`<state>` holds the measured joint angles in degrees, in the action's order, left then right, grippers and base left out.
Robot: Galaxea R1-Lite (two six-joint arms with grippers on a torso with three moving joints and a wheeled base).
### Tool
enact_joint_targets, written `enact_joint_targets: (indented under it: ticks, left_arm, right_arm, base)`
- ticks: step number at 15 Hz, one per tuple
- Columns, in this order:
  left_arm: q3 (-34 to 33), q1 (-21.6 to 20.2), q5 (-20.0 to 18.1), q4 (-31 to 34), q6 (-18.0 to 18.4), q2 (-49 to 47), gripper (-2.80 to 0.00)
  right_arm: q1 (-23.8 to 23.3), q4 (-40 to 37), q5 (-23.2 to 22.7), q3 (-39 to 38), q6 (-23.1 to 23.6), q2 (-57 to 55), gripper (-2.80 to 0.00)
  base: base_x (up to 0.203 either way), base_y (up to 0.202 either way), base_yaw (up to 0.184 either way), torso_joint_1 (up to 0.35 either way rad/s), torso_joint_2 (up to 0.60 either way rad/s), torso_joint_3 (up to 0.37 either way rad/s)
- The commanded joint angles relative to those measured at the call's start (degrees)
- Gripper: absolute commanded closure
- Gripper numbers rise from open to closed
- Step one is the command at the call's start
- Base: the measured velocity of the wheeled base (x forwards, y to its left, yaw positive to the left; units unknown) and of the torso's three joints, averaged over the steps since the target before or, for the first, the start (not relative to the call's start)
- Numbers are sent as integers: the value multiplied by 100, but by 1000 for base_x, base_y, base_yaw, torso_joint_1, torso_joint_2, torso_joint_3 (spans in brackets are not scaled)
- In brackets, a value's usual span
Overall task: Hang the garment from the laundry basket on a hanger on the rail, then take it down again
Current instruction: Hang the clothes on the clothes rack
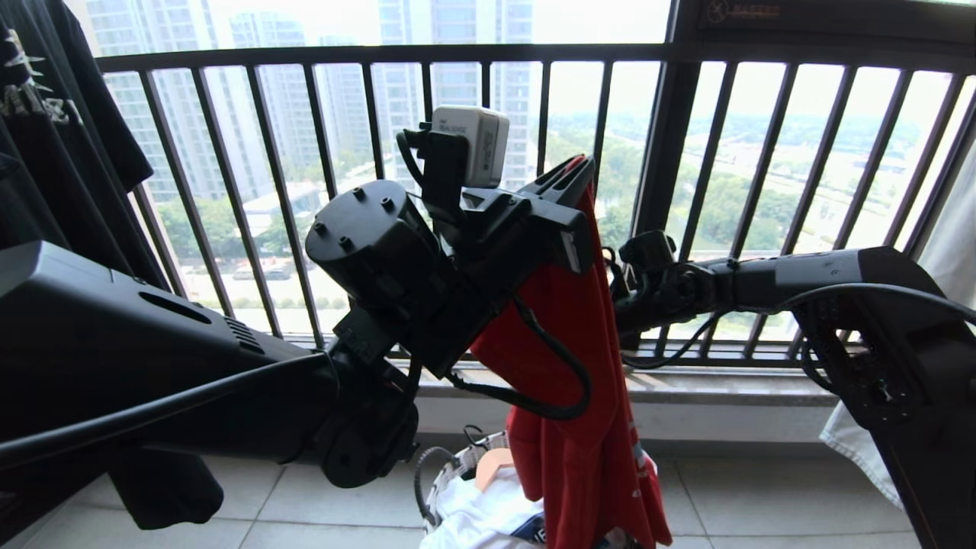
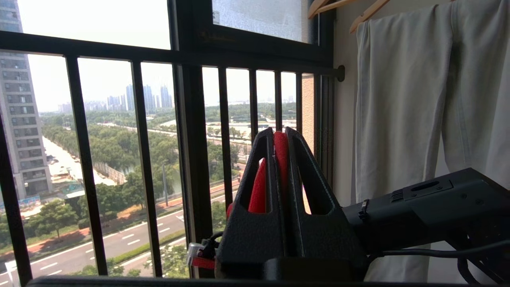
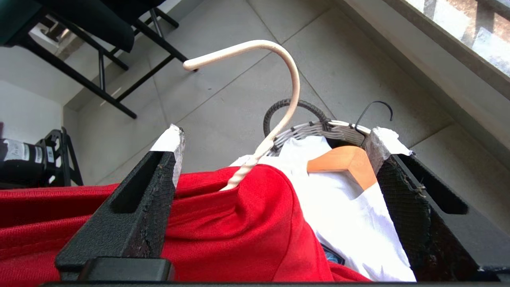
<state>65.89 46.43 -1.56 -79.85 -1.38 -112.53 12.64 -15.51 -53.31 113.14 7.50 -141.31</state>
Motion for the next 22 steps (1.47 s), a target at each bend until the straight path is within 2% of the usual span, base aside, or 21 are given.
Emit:
enact_joint_targets:
  ticks: [1,6,22]
  left_arm:
    - [-76,76,-2,-57,-3,20,0]
    - [-164,191,-2,-83,-3,73,0]
    - [-235,182,-11,-92,6,197,0]
  right_arm:
    - [81,13,-30,-3,6,-28,-280]
    - [169,100,-30,-3,-2,-124,-280]
    - [405,-37,58,-11,6,-240,-280]
  base:
    - [0,0,0,0,0,0]
    - [0,0,0,0,0,0]
    - [0,0,0,0,0,0]
